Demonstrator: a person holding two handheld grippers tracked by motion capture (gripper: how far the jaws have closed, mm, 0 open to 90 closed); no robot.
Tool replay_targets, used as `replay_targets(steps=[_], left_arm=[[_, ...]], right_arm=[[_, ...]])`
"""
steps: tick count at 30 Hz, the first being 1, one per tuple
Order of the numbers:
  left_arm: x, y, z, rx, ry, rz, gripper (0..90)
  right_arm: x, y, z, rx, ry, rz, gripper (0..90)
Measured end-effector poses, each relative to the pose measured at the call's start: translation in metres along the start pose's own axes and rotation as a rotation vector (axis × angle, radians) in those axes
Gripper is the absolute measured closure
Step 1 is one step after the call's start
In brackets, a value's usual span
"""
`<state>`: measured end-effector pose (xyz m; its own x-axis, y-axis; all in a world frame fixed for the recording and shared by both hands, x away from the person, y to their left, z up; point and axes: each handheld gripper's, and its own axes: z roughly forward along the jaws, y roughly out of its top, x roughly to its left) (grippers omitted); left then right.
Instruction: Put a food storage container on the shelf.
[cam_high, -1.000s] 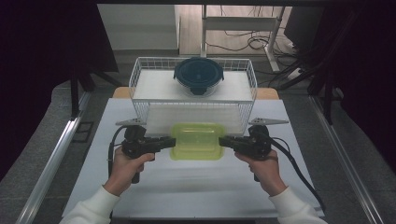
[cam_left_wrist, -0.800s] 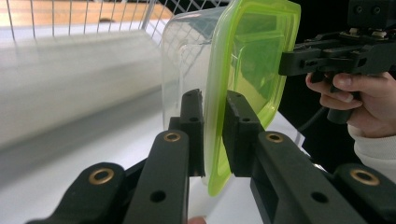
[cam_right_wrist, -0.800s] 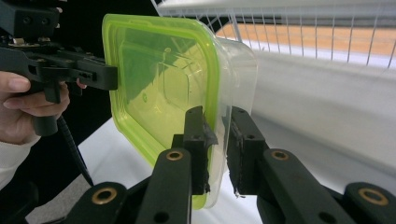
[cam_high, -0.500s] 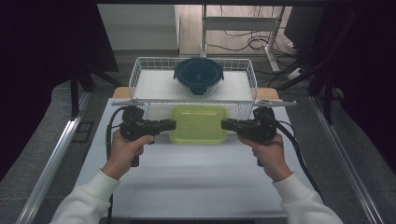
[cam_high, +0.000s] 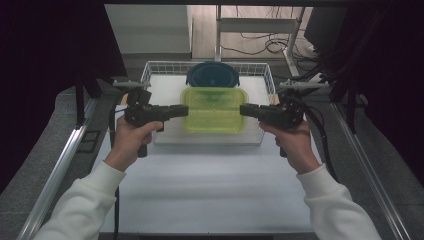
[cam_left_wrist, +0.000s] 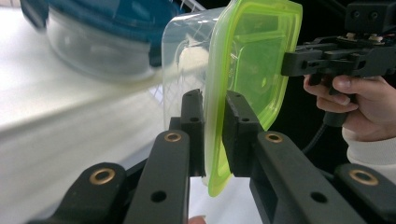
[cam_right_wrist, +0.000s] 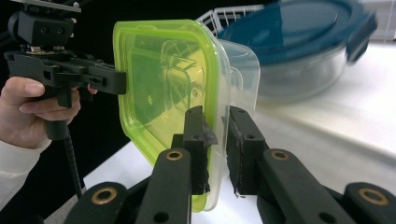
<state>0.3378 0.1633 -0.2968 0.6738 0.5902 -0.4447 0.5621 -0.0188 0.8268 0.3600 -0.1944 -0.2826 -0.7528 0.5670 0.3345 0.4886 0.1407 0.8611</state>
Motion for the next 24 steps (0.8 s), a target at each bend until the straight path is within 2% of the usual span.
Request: replay_targets(steps=[2, 3, 4, 6, 7, 8, 9, 18, 24], left_arm=[[0.0, 0.005, 0.0, -0.003, -0.002, -0.001, 79.8], [0.004, 0.016, 0.001, -0.002, -0.008, -0.004, 79.8], [0.004, 0.016, 0.001, -0.002, -0.008, -0.004, 79.9], [0.01, 0.031, 0.003, -0.006, -0.017, -0.017, 79.9], [0.01, 0.031, 0.003, -0.006, -0.017, -0.017, 79.9], [0.012, 0.035, 0.003, -0.006, -0.016, -0.016, 79.9], [0.015, 0.044, 0.005, -0.006, -0.011, -0.009, 80.0], [0.028, 0.069, 0.006, -0.011, -0.016, -0.014, 80.0], [0.041, 0.086, 0.011, -0.016, -0.029, -0.045, 80.2]], right_arm=[[-0.001, 0.011, 0.0, -0.003, -0.004, -0.012, 77.4], [-0.002, 0.017, 0.0, -0.003, -0.004, -0.015, 77.4], [-0.002, 0.017, 0.0, -0.003, -0.004, -0.015, 77.4], [-0.006, 0.034, 0.001, -0.006, -0.003, -0.018, 77.4], [-0.008, 0.039, 0.002, -0.006, -0.005, -0.016, 77.4], [-0.008, 0.039, 0.002, -0.006, -0.005, -0.016, 77.4], [-0.011, 0.048, 0.005, 0.0, -0.008, -0.015, 77.5], [-0.022, 0.076, 0.015, -0.011, -0.01, -0.001, 77.8], [-0.029, 0.096, 0.021, -0.013, -0.012, 0.02, 77.9]])
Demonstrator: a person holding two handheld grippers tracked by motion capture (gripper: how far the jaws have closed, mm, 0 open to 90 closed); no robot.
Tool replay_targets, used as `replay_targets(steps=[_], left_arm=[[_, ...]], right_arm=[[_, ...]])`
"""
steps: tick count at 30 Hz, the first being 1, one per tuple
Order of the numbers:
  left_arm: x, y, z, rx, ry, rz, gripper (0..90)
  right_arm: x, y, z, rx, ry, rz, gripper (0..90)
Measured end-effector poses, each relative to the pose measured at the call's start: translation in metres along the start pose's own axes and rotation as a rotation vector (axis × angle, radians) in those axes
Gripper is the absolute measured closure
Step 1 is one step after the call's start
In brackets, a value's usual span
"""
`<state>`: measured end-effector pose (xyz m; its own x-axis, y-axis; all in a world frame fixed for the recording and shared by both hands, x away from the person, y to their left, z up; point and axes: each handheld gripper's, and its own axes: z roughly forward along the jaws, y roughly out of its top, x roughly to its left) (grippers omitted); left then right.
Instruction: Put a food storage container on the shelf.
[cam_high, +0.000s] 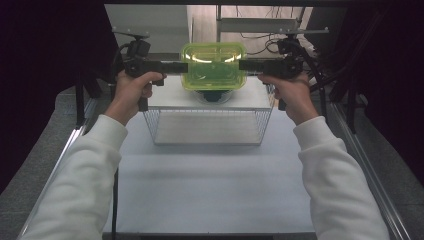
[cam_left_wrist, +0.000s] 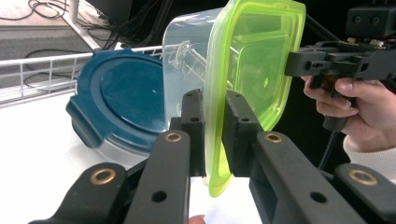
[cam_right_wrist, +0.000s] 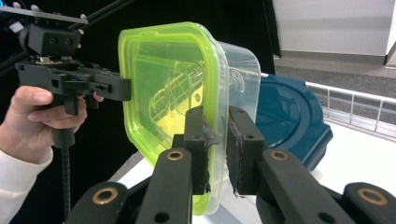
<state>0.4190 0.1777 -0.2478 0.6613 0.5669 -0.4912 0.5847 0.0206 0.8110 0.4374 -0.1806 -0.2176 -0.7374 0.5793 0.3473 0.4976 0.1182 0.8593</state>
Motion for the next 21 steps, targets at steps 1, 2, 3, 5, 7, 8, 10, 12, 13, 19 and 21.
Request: replay_targets(steps=[1, 2, 3, 5, 7, 8, 10, 12, 13, 19, 21], left_arm=[[0.003, 0.003, 0.001, -0.003, 0.0, -0.009, 80.2], [0.008, 0.008, 0.005, -0.002, 0.001, -0.03, 80.2], [0.012, 0.01, 0.007, -0.002, 0.0, -0.043, 80.2], [0.015, 0.012, 0.009, 0.003, -0.001, -0.053, 80.2], [0.021, 0.016, 0.014, 0.013, -0.002, -0.073, 80.2], [0.025, 0.018, 0.017, 0.018, 0.004, -0.085, 80.1], [0.03, 0.019, 0.021, 0.025, 0.005, -0.104, 80.1], [0.035, 0.018, 0.025, 0.044, 0.004, -0.116, 80.1], [0.037, 0.018, 0.026, 0.051, 0.004, -0.126, 80.1], [0.041, 0.015, 0.029, 0.067, 0.012, -0.148, 79.9], [0.039, 0.015, 0.029, 0.069, 0.016, -0.143, 79.7]], right_arm=[[-0.001, 0.003, 0.001, 0.001, -0.004, 0.005, 77.9], [-0.003, 0.005, 0.003, 0.004, -0.008, 0.012, 77.9], [-0.004, 0.007, 0.005, 0.007, -0.013, 0.019, 77.9], [-0.007, 0.009, 0.007, 0.01, -0.016, 0.027, 78.0], [-0.012, 0.012, 0.011, 0.021, -0.022, 0.048, 78.3], [-0.015, 0.013, 0.014, 0.026, -0.029, 0.055, 78.3], [-0.021, 0.015, 0.018, 0.032, -0.035, 0.076, 78.3], [-0.027, 0.015, 0.022, 0.042, -0.04, 0.096, 78.3], [-0.032, 0.014, 0.026, 0.065, -0.032, 0.125, 78.4], [-0.041, 0.009, 0.031, 0.098, -0.016, 0.183, 78.2], [-0.041, 0.008, 0.031, 0.1, -0.01, 0.187, 78.1]])
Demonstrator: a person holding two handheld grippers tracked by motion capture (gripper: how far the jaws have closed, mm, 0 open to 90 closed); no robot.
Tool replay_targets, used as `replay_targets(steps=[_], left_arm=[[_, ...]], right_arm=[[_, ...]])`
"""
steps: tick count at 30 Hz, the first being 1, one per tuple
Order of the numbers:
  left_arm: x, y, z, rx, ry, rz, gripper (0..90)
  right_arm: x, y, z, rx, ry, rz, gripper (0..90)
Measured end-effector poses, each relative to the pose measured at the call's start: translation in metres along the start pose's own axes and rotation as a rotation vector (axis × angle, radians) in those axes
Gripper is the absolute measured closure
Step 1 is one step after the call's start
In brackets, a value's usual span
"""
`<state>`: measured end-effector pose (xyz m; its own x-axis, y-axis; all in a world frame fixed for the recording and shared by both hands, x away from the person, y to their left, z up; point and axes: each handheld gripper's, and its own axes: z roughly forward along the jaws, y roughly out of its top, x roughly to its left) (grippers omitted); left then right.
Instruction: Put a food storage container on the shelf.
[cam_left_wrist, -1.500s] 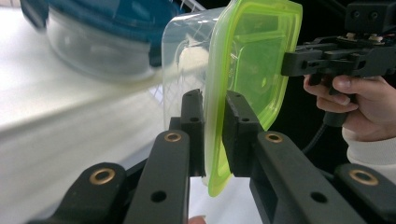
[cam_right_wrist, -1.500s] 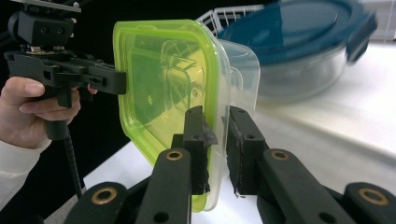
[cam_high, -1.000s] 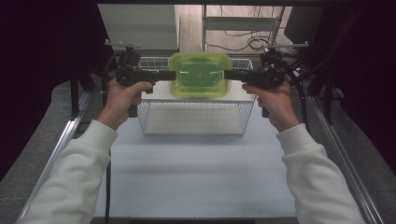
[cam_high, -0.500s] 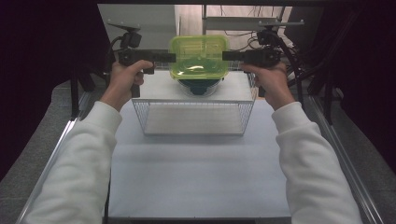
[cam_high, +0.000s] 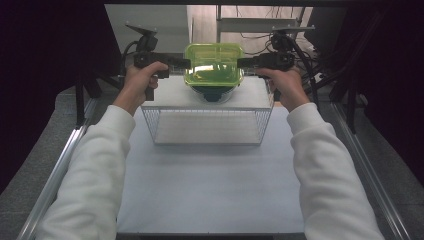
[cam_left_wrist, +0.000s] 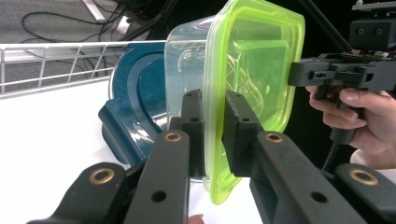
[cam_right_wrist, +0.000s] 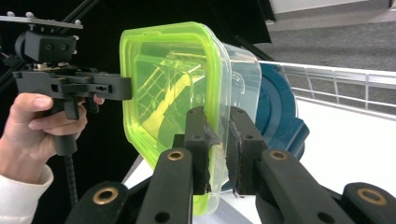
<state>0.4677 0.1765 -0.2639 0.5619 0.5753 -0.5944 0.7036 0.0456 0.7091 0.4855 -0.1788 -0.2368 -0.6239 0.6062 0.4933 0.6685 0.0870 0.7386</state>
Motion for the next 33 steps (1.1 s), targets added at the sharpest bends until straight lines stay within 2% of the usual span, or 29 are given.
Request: replay_targets(steps=[7, 10, 11, 15, 20, 24, 27, 28, 29, 30, 33], left_arm=[[0.003, 0.002, 0.004, -0.024, 0.012, -0.046, 79.3], [0.008, 0.004, 0.006, -0.031, 0.005, -0.08, 78.8], [0.009, 0.005, 0.007, -0.038, 0.002, -0.095, 78.2], [0.015, 0.007, 0.012, -0.049, -0.001, -0.13, 76.8], [0.02, 0.007, 0.015, -0.056, -0.003, -0.149, 74.1], [0.02, 0.007, 0.016, -0.058, 0.011, -0.134, 72.3], [0.02, 0.006, 0.019, -0.047, 0.046, -0.117, 63.7], [0.02, 0.005, 0.019, -0.049, 0.051, -0.108, 56.6], [0.02, 0.005, 0.019, -0.058, 0.063, -0.095, 56.6], [0.019, 0.005, 0.019, -0.068, 0.076, -0.085, 51.3], [0.018, 0.006, 0.013, -0.112, 0.072, -0.078, 35.0]], right_arm=[[-0.005, 0.002, 0.003, 0.008, -0.007, 0.034, 77.0], [-0.012, 0.005, 0.007, 0.011, 0.013, 0.08, 76.5], [-0.017, 0.007, 0.01, 0.011, 0.022, 0.109, 75.9], [-0.023, 0.009, 0.015, 0.012, 0.019, 0.137, 74.1], [-0.028, 0.01, 0.023, 0.019, 0.007, 0.158, 71.0], [-0.031, 0.01, 0.026, 0.015, 0.013, 0.161, 70.2], [-0.032, 0.009, 0.027, 0.018, 0.006, 0.153, 63.0], [-0.032, 0.008, 0.028, 0.014, -0.001, 0.144, 48.8], [-0.032, 0.008, 0.028, 0.014, -0.001, 0.144, 48.8], [-0.032, 0.009, 0.028, 0.01, -0.007, 0.143, 42.6], [-0.032, 0.008, 0.025, -0.019, -0.009, 0.13, 33.7]])
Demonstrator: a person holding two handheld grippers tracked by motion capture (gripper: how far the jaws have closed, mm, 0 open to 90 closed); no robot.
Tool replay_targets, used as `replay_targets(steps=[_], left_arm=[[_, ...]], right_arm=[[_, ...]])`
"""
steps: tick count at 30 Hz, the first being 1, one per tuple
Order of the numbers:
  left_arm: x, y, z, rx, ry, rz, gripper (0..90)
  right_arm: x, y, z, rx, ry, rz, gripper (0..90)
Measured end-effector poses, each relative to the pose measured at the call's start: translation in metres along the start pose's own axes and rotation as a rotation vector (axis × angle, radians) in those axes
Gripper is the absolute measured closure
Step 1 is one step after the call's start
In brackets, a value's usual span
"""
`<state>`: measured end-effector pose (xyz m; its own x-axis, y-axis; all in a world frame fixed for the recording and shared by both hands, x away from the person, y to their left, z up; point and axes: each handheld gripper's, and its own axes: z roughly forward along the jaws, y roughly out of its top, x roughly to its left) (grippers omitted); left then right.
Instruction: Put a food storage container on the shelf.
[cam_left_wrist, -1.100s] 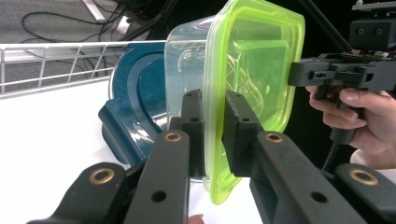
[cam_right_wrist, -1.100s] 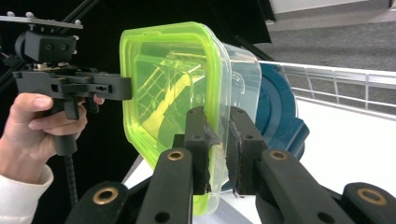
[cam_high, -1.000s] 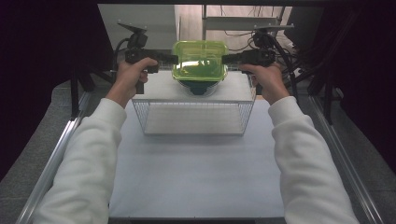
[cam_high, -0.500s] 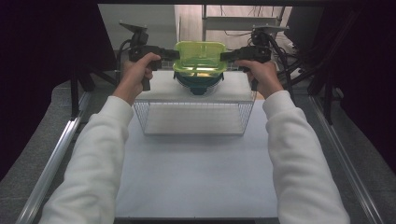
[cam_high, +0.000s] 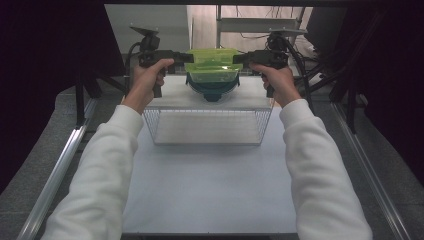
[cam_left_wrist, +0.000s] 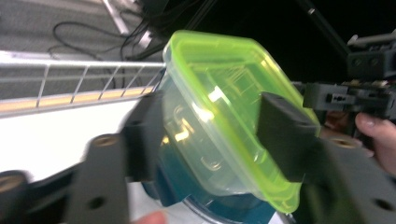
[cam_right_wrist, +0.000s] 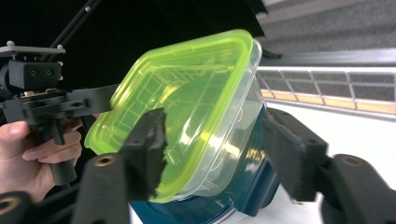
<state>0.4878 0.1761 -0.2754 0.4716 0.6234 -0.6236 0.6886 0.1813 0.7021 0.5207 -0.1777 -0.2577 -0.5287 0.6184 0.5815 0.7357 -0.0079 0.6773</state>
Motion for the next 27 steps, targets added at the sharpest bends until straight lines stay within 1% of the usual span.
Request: replay_targets(steps=[1, 3, 4, 5, 8, 9, 10, 11, 12, 13, 15, 16, 18, 20, 22, 23, 24, 25, 26, 27], left_arm=[[-0.001, 0.0, -0.003, -0.012, 0.006, 0.015, 29.5], [-0.005, 0.0, -0.011, -0.039, 0.009, 0.032, 25.8], [-0.007, 0.0, -0.016, -0.048, 0.013, 0.043, 24.7], [-0.009, -0.001, -0.02, -0.054, 0.017, 0.058, 24.7], [-0.016, -0.009, -0.034, -0.064, 0.029, 0.118, 24.1], [-0.018, -0.014, -0.039, -0.073, 0.026, 0.127, 23.4], [-0.019, -0.017, -0.042, -0.072, 0.024, 0.133, 23.4], [-0.02, -0.022, -0.047, -0.072, 0.022, 0.141, 22.9], [-0.022, -0.028, -0.051, -0.07, 0.02, 0.148, 22.5], [-0.023, -0.035, -0.057, -0.067, 0.016, 0.165, 21.9], [-0.025, -0.047, -0.066, -0.071, 0.035, 0.196, 21.9], [-0.026, -0.053, -0.07, -0.072, 0.042, 0.207, 22.0], [-0.027, -0.065, -0.077, -0.07, 0.039, 0.226, 22.0], [-0.028, -0.08, -0.082, -0.065, 0.037, 0.236, 22.1], [-0.029, -0.094, -0.087, -0.052, 0.041, 0.259, 22.1], [-0.029, -0.102, -0.089, -0.048, 0.048, 0.271, 22.2], [-0.029, -0.11, -0.09, -0.047, 0.051, 0.28, 22.2], [-0.029, -0.118, -0.092, -0.049, 0.047, 0.285, 22.6], [-0.028, -0.127, -0.094, -0.045, 0.041, 0.29, 22.6], [-0.027, -0.136, -0.095, -0.039, 0.042, 0.292, 22.6]], right_arm=[[0.001, -0.001, -0.006, -0.032, 0.001, -0.024, 30.3], [0.002, -0.003, -0.015, -0.062, 0.0, -0.049, 28.0], [0.003, -0.005, -0.02, -0.076, -0.001, -0.075, 28.0], [0.003, -0.005, -0.02, -0.076, -0.001, -0.075, 28.0], [0.003, -0.015, -0.035, -0.091, -0.023, -0.151, 28.1], [0.002, -0.024, -0.045, -0.09, -0.033, -0.2, 28.1], [0.002, -0.024, -0.045, -0.09, -0.033, -0.2, 28.1], [0.002, -0.028, -0.048, -0.088, -0.036, -0.217, 28.1], [0.002, -0.033, -0.052, -0.091, -0.046, -0.244, 28.1], [0.003, -0.037, -0.056, -0.087, -0.052, -0.267, 28.1], [0.003, -0.047, -0.064, -0.089, -0.062, -0.314, 27.6], [0.003, -0.052, -0.067, -0.088, -0.067, -0.326, 27.2], [0.002, -0.061, -0.071, -0.09, -0.066, -0.342, 26.8], [0.001, -0.073, -0.076, -0.091, -0.069, -0.362, 26.5], [0.0, -0.086, -0.08, -0.09, -0.074, -0.384, 26.2], [0.0, -0.101, -0.084, -0.084, -0.087, -0.4, 26.1], [0.0, -0.101, -0.084, -0.084, -0.087, -0.4, 26.1], [-0.001, -0.117, -0.089, -0.083, -0.089, -0.427, 25.9], [-0.001, -0.117, -0.089, -0.083, -0.089, -0.427, 25.9], [-0.001, -0.125, -0.091, -0.081, -0.085, -0.435, 25.8]])
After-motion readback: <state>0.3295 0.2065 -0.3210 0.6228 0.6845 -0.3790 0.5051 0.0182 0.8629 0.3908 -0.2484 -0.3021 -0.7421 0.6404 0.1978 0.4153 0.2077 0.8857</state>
